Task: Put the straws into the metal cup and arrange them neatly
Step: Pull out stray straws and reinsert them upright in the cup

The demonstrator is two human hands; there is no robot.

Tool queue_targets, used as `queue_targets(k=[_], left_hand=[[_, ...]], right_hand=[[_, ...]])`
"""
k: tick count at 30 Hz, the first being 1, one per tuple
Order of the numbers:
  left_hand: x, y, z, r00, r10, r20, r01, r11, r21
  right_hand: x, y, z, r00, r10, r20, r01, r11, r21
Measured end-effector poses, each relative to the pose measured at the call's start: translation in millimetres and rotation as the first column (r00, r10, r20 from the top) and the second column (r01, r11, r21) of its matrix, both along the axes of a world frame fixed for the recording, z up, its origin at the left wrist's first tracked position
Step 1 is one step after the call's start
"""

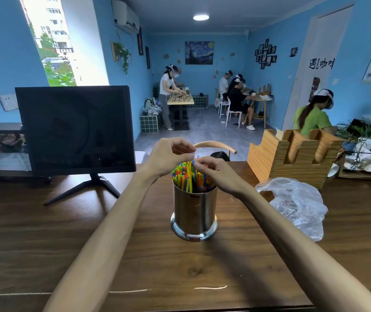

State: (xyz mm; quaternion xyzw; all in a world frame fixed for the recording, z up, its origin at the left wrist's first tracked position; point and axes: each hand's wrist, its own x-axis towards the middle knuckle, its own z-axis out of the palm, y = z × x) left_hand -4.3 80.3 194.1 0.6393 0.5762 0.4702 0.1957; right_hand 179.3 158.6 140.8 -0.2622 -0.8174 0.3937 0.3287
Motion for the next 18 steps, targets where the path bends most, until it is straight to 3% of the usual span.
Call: queue_targets(k=[6,13,15,18], left_hand=[[6,0,16,0.968,0.021,0.249,-0.024,1.0,0.008],[10,2,29,0.936,0.005,0.351,-0.128,0.936,0.327],[11,1,29,0.899,0.037,0.437,-0.218,0.902,0.372],[6,1,24,0.789,0.065,0.611,-0.324,0.889,0.323]], right_hand=[[1,3,0,1.0,-0.016,0.011,0.016,1.0,-0.004],[-2,-2,7,0.979,-0.114,-0.167,0.123,0.991,0.044],[-1,-1,15,0.972,-0.111,-0.209,0.12,0.992,0.032],[8,2,28,0.953,-0.117,-0.28,0.101,0.992,-0.072]])
